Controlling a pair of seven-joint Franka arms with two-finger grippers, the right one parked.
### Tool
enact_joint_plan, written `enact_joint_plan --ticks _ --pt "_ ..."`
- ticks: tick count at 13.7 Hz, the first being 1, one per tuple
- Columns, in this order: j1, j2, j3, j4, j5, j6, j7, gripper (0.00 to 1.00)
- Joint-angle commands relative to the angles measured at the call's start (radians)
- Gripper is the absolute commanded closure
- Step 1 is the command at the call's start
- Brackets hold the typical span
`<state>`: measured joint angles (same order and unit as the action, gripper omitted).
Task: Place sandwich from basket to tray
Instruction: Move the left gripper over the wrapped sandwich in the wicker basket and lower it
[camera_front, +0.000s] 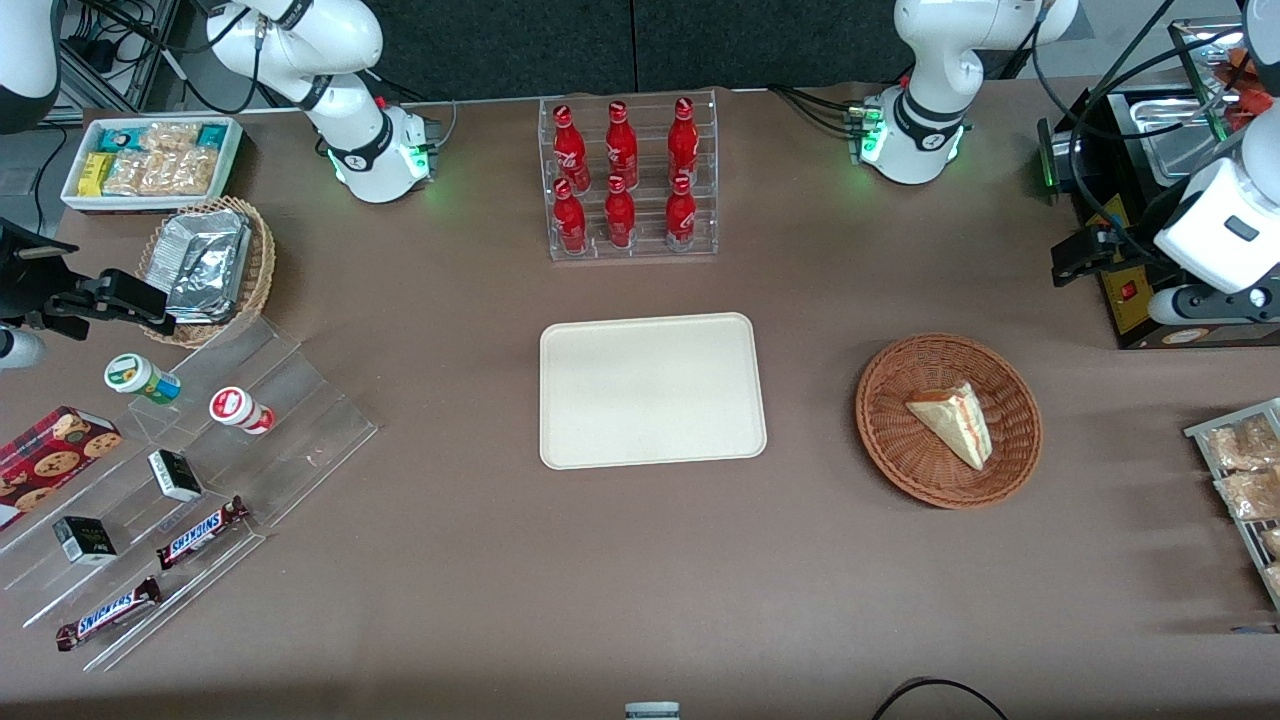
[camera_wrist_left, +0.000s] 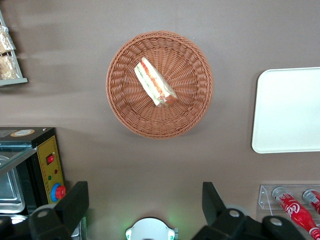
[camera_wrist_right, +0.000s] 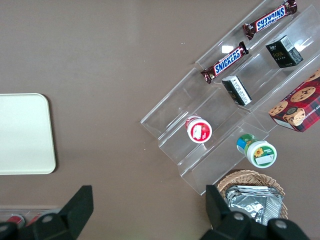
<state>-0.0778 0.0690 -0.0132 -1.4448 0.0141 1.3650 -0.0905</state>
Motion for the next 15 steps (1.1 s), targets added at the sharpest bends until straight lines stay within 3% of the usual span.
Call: enact_joint_plan --ticks 1,5,8,12,15 --pt "-0.011 0.005 0.013 0.014 -0.013 -0.043 0.014 0.0" --pt "0.0 0.073 0.015 -0.005 0.021 -0.012 0.008 0.0" --pt "0.024 0.072 0.027 -0.129 0.05 0.153 -0.046 0.0" --pt "0.024 0.078 0.025 -0.313 0.05 0.408 -0.352 0.0" --pt "0.024 0.077 0.024 -0.439 0.047 0.572 -0.484 0.0"
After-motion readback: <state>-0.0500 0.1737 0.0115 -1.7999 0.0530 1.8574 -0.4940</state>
